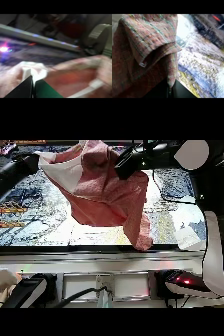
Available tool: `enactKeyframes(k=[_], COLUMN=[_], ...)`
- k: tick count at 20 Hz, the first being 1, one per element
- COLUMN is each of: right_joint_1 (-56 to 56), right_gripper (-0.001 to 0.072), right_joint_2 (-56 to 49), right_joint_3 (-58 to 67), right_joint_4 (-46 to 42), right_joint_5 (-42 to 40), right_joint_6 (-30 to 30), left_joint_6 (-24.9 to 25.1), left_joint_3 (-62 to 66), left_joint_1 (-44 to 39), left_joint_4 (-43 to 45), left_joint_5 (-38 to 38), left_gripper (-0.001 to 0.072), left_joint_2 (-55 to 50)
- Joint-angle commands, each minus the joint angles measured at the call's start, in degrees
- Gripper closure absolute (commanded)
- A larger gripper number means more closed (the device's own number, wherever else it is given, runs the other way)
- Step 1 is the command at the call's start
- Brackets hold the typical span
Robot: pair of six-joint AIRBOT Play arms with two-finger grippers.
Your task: Fold the clothes and pants, and hang the long-sleeved shirts on hangers.
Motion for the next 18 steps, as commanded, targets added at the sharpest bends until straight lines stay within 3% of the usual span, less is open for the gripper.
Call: enactKeyframes(k=[1,3,7,14,18], right_joint_1=[0.00,0.00,0.02,0.00,0.00], right_gripper=[0.0694,0.0694,0.0694,0.0694,0.0693], right_joint_2=[-0.02,0.00,0.00,0.02,0.04], right_joint_3=[0.00,0.00,0.00,0.00,0.00], right_joint_4=[-1.62,-1.60,-1.57,-2.49,-8.98], right_joint_5=[-5.07,-6.03,-6.01,-5.84,-8.20], right_joint_6=[0.48,0.90,1.73,1.68,1.70], left_joint_6=[0.17,0.13,0.24,11.72,12.20], left_joint_3=[0.37,0.37,0.37,0.42,0.39], left_joint_1=[-6.32,-9.68,-15.56,-17.05,-16.90], left_joint_4=[-0.68,-1.01,-12.31,-31.45,-28.30], left_joint_5=[-2.86,-5.03,-2.60,10.19,10.91], left_gripper=[0.0697,0.0697,0.0698,0.0697,0.0683], left_joint_2=[3.48,1.75,-1.46,-1.90,-1.92])
